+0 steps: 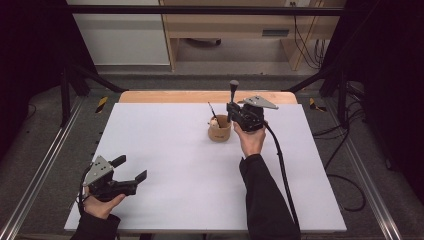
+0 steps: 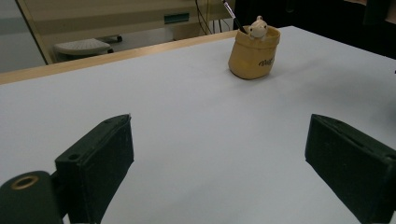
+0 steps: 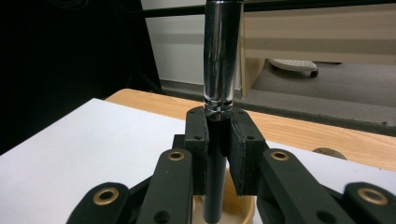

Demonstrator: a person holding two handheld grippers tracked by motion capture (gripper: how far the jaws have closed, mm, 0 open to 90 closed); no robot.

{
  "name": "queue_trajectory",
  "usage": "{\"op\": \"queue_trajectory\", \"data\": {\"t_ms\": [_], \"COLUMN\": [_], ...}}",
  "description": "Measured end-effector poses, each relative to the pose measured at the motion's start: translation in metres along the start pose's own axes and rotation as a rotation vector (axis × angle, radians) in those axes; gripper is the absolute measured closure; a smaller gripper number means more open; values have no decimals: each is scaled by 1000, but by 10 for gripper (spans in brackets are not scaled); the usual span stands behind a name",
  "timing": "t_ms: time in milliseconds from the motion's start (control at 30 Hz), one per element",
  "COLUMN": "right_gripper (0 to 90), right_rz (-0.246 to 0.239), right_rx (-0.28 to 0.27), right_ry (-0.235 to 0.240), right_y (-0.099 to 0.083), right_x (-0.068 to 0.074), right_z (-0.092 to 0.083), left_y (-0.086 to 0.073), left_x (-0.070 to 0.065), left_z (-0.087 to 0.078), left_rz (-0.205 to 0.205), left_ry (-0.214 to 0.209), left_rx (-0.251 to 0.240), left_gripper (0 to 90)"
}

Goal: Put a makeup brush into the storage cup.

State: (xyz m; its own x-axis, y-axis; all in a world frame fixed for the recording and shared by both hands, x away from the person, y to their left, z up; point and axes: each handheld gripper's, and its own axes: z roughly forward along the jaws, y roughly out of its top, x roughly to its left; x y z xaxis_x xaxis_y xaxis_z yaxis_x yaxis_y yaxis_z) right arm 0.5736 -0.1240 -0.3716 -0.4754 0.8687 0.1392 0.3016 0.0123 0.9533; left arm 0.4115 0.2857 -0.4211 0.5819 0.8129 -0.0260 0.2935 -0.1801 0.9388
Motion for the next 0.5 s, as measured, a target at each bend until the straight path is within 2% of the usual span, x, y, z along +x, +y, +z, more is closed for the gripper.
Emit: {"op": "queue_trajectory", "data": {"t_ms": [367,500], "right_gripper": [795,795], "right_rz": [9,6], "right_rx": [16,28], "right_ry": [-3,-18], "right_y": [-7,-12], "right_x": [3,1], "right_z": [17,23], "left_y": [1,1], "left_x": [1,1], "left_z": [-2,-2], "left_rz": [-3,-3], "left_ry": [-1,0], "left_rx": [-6,-6], "left_gripper": [74,74]}}
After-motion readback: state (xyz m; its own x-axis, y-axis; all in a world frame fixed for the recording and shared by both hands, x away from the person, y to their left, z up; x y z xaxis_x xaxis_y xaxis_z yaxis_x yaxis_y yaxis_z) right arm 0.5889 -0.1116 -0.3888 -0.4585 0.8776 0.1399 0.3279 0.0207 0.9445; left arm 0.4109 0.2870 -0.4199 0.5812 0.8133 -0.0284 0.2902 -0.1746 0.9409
